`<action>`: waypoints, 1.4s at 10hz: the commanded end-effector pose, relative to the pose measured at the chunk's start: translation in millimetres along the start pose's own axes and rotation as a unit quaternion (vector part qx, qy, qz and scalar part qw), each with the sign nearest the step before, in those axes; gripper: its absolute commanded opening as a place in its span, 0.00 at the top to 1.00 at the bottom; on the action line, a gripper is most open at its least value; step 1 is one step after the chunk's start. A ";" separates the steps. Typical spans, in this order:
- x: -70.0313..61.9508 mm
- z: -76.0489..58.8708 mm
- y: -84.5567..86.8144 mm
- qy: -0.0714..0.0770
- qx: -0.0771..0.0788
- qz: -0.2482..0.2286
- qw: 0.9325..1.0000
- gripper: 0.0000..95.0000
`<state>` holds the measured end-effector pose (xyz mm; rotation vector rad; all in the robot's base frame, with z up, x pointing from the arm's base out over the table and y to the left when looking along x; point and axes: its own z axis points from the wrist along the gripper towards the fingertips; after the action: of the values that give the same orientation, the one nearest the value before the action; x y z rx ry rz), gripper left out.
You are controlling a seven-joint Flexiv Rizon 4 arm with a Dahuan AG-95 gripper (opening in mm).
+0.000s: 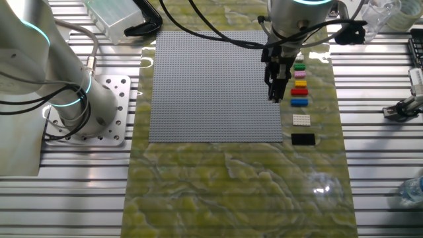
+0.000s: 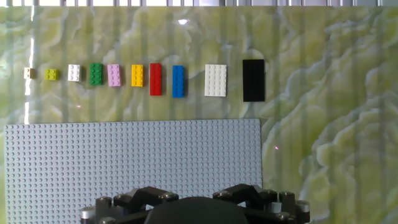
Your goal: Build with small Lego blocks
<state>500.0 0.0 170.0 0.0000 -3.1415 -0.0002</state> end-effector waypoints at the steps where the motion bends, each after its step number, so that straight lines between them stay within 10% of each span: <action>1: 0.0 0.0 0.0 0.000 0.000 0.000 1.000 1.00; 2: 0.0 0.0 0.0 -0.050 -0.001 -0.069 0.996 1.00; 14: -0.7 2.5 2.6 -0.050 0.000 -0.065 0.997 1.00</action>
<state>500.2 2.5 167.8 0.2112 -3.2336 -0.0020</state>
